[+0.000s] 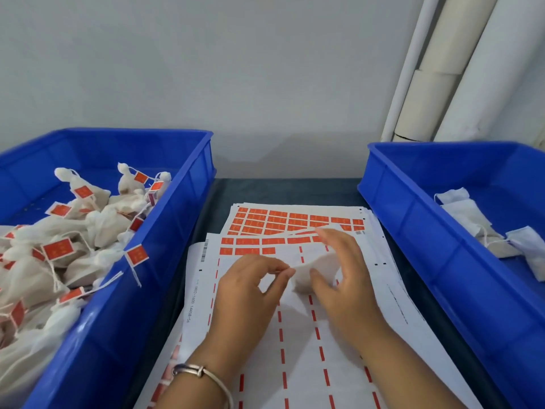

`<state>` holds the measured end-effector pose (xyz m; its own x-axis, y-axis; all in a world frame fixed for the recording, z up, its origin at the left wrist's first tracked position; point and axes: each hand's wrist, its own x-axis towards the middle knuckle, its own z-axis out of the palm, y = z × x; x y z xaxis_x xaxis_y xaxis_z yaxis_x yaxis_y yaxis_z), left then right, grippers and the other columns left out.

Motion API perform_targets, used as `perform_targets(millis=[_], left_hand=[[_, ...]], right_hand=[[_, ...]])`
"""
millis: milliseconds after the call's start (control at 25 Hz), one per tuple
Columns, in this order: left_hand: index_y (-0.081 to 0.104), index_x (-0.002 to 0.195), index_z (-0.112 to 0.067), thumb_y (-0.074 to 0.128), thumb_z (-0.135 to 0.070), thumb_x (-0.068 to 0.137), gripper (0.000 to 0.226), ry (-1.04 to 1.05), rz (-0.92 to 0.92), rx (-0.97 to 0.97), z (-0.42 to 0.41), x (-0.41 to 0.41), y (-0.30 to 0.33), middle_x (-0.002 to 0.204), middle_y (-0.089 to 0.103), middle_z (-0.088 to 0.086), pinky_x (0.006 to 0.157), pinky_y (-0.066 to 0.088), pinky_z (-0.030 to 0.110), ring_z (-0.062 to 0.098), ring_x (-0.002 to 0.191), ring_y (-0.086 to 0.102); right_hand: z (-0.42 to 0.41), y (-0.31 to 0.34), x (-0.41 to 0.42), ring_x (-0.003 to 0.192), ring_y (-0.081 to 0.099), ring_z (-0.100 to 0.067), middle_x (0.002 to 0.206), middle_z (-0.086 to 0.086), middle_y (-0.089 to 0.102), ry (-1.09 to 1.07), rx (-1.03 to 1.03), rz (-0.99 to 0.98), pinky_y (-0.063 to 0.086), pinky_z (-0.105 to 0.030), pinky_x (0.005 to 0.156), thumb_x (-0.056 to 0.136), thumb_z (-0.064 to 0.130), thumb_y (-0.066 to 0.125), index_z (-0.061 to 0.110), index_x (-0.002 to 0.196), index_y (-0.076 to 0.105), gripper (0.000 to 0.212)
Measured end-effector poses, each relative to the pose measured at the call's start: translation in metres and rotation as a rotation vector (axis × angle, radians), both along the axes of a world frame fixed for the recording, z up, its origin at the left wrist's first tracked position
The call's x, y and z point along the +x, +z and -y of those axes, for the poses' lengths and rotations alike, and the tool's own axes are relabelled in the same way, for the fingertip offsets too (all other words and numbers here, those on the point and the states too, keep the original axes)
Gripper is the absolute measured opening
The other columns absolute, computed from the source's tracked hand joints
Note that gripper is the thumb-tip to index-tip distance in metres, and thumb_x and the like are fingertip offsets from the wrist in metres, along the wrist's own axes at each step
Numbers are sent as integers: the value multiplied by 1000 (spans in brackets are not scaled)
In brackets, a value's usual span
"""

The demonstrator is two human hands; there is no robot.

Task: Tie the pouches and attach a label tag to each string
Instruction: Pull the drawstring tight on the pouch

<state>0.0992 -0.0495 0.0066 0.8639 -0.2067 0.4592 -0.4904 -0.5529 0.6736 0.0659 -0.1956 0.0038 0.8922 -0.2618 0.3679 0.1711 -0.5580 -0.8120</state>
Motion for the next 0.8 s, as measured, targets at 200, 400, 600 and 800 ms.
perform_targets(millis=[200,400,600,800], left_hand=[[69,93,-27,45,-46,81,33,-27,97,12,3,-5,0,85,45,-36,67,40,6,-13,76,51],[66,89,-26,47,-43,78,27,14,73,45,2,-4,-2,83,50,-28,70,35,5,-12,75,47],[60,90,-30,46,-41,78,21,146,54,30,-4,2,-1,90,51,-22,71,30,4,-5,77,46],[68,91,-14,47,-34,80,31,265,138,-28,-11,6,3,89,53,-14,71,36,11,8,80,53]], right_hand=[[-4,0,-1,124,40,-13,134,0,52,-10,-312,229,30,-30,102,83,44,57,29,107,70,32],[-2,0,-3,112,43,0,125,6,55,-53,-243,232,28,-16,93,81,39,61,23,86,74,22],[4,2,-2,114,39,5,121,26,40,-18,-187,141,24,-12,94,76,31,67,30,79,65,4],[2,6,-3,104,45,14,106,39,45,130,-144,-71,30,3,78,81,39,62,41,80,54,8]])
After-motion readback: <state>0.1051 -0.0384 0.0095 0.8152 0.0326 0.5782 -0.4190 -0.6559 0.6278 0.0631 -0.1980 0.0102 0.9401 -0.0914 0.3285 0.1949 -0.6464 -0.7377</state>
